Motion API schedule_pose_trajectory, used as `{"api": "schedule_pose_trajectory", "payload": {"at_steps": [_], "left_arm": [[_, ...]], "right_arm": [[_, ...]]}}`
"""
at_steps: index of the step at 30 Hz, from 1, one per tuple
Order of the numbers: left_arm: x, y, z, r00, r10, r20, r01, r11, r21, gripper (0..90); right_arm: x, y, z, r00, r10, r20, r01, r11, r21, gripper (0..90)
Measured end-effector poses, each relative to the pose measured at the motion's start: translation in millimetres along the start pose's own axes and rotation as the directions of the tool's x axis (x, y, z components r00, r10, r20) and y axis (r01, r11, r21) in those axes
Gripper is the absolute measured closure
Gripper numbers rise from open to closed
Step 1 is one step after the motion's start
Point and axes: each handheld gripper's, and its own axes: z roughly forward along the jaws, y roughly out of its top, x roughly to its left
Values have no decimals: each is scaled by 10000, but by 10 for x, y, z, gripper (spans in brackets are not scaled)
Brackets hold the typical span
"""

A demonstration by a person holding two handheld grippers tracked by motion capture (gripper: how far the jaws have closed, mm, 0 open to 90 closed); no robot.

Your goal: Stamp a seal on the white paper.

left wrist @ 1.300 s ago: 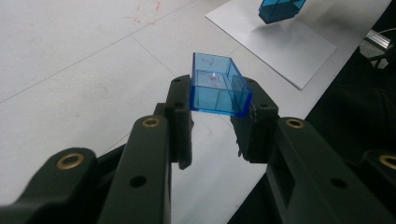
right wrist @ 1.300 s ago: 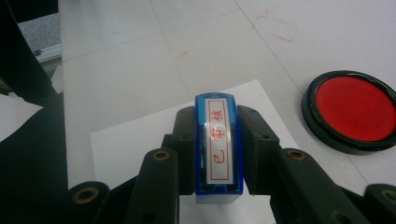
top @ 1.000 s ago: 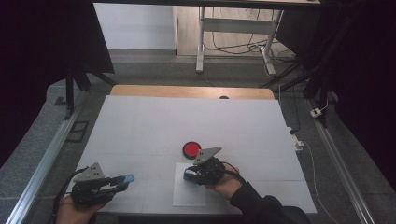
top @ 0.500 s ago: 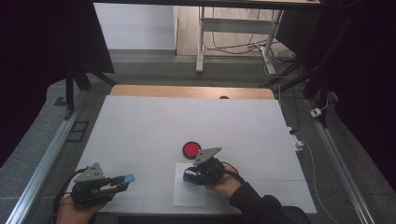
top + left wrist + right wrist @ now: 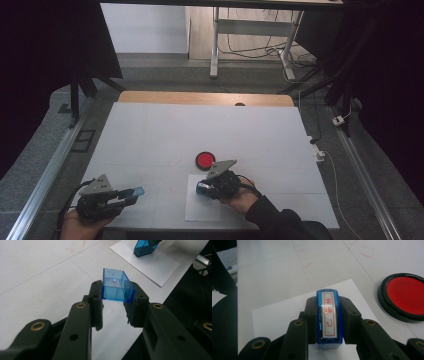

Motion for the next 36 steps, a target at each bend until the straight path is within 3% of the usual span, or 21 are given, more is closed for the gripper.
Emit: {"api": "schedule_pose_trajectory", "payload": {"at_steps": [12, 20, 28, 32, 36], "left_arm": [[-2, 2, 2, 10000, 12, -6, -12, 10000, 10, 683], [1, 1, 2, 10000, -5, 1, 5, 10000, 11, 682], [4, 1, 3, 10000, -19, 14, 18, 10000, 29, 683], [5, 1, 4, 10000, -19, 19, 19, 10000, 31, 682], [1, 2, 5, 10000, -15, 14, 15, 10000, 38, 683]], "right_arm": [[123, 23, 6, 9945, -861, 600, 850, 9962, 215, 708], [-2, -12, 2, 10000, -23, -10, 23, 10000, -56, 708], [-127, -47, 6, 9932, 933, -694, -956, 9950, -306, 708], [-117, -40, 6, 9944, 825, -653, -844, 9961, -267, 709], [-36, -19, 7, 9996, 206, -213, -209, 9997, -139, 708]]}}
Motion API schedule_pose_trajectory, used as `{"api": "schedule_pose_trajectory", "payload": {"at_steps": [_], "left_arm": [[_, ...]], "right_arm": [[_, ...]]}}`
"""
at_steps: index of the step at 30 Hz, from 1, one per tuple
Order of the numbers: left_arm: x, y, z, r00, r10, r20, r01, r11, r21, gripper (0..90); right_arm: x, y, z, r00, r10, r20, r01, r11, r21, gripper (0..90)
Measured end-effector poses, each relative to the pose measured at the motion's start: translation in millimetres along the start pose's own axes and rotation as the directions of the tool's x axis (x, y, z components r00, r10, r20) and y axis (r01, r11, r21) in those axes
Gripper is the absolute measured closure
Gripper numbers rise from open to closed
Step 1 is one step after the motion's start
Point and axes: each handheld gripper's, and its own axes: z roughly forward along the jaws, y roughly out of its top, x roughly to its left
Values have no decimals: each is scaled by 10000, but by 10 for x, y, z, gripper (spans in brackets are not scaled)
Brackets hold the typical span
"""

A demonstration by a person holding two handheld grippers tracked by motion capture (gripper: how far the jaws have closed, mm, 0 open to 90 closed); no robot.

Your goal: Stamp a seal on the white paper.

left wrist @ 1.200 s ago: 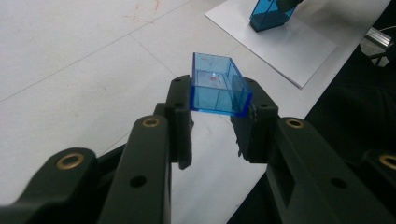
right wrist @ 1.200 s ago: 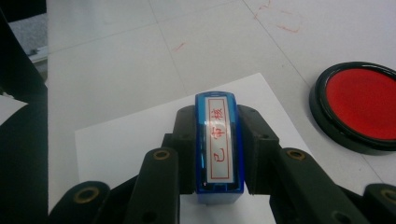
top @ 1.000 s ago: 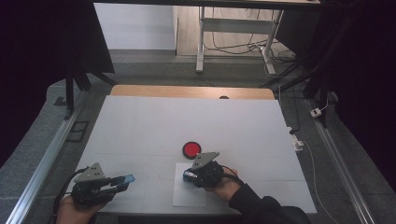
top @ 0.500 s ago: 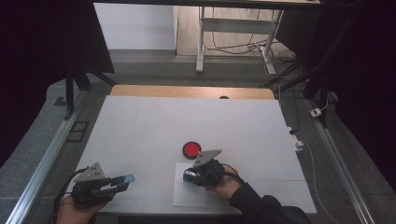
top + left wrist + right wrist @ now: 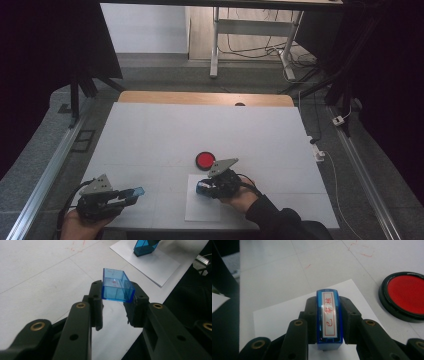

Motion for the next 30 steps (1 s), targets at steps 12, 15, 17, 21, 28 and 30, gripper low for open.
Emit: {"api": "schedule_pose_trajectory", "payload": {"at_steps": [12, 15, 17, 21, 28, 30], "left_arm": [[3, -1, -2, 10000, 6, 9, -6, 10000, -16, 683], [5, -1, -2, 10000, -1, 10, 1, 10000, -18, 683], [5, -1, -3, 10000, -8, 8, 8, 10000, -28, 682], [5, -1, -3, 10000, -9, 9, 9, 10000, -33, 682], [4, -3, -6, 10000, -10, 19, 10, 10000, -54, 682], [6, -3, -5, 10000, -26, 30, 27, 10000, -58, 682]], "right_arm": [[73, 22, 1, 9971, -645, 395, 638, 9978, 194, 706], [58, 20, -1, 9979, -566, 316, 561, 9983, 152, 705], [52, 23, -2, 9982, -511, 298, 507, 9986, 157, 705], [46, 32, -5, 9987, -419, 279, 413, 9989, 203, 704], [24, 31, -15, 9995, -51, 319, 47, 9999, 153, 702], [18, 36, -38, 9993, 1, 377, -2, 10000, 7, 702]]}}
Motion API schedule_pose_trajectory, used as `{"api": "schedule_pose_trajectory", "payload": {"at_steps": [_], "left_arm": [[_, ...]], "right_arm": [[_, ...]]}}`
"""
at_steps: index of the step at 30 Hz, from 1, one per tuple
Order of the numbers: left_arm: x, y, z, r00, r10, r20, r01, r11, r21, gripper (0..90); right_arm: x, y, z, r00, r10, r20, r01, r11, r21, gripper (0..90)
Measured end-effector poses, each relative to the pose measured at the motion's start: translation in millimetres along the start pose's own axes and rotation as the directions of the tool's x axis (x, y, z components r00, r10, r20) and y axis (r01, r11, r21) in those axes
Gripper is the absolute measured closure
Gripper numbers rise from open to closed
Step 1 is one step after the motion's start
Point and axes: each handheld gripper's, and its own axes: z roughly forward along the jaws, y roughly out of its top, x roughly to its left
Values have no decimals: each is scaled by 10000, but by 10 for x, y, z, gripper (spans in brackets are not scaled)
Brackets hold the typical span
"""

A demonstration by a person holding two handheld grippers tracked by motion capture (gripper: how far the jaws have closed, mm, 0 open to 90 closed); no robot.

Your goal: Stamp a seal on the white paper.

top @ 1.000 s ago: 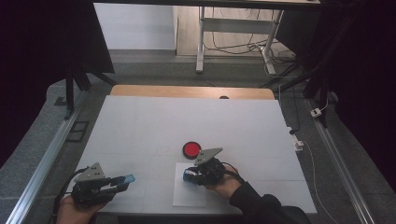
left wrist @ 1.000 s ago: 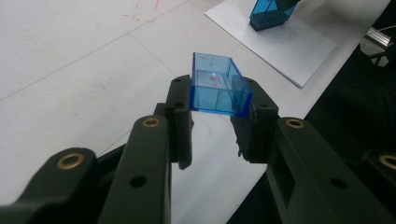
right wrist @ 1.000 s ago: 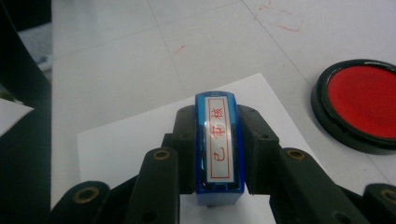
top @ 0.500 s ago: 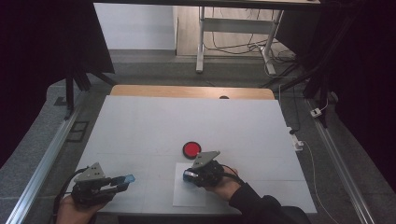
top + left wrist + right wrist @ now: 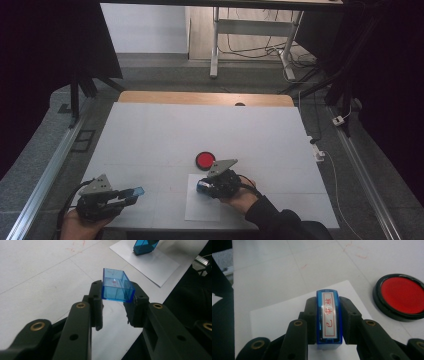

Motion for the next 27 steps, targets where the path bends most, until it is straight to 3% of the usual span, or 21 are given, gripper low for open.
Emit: {"api": "schedule_pose_trajectory", "payload": {"at_steps": [27], "left_arm": [[5, 0, -2, 10000, -32, 36, 32, 10000, -24, 682]], "right_arm": [[-67, 153, -287, 10000, 70, 29, -67, 9964, -849, 702]]}}
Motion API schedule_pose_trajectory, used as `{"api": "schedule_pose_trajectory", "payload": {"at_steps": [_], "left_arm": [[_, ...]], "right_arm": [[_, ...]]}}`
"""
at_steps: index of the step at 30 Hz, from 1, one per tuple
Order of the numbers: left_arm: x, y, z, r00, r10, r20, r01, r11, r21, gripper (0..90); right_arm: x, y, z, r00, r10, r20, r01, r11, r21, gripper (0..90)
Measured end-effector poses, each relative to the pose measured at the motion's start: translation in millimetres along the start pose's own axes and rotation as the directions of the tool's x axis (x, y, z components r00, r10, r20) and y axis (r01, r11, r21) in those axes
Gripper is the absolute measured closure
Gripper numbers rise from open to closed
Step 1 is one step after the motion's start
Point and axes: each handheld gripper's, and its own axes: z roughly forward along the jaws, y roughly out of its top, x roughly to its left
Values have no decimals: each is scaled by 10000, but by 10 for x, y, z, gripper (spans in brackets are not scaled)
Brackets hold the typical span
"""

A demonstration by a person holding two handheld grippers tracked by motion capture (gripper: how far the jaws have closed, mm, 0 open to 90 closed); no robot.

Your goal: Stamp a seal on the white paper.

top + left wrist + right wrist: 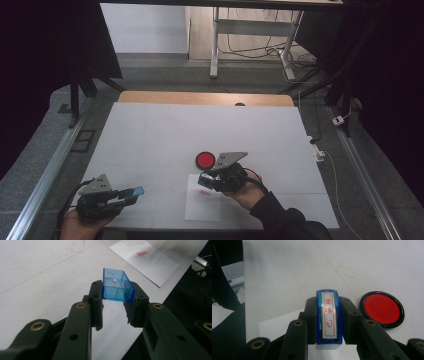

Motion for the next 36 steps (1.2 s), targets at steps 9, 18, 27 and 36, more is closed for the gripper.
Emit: {"api": "schedule_pose_trajectory", "payload": {"at_steps": [9, 18, 27, 36], "left_arm": [[1, -1, -2, 10000, 2, 10, -2, 10000, -14, 682], [3, -1, -3, 10000, 5, 41, -5, 10000, -19, 682], [3, -1, -3, 10000, -2, 41, 2, 10000, -26, 682], [7, 2, 0, 10000, -35, 49, 36, 10000, -5, 682]], "right_arm": [[1, 59, -96, 10000, -96, -21, 96, 9995, -299, 702], [21, 125, -209, 9996, -273, -98, 266, 9973, -685, 702], [54, 180, -285, 9988, -428, -229, 403, 9942, -995, 702], [75, 210, -345, 9981, -523, -340, 477, 9910, -1252, 702]]}}
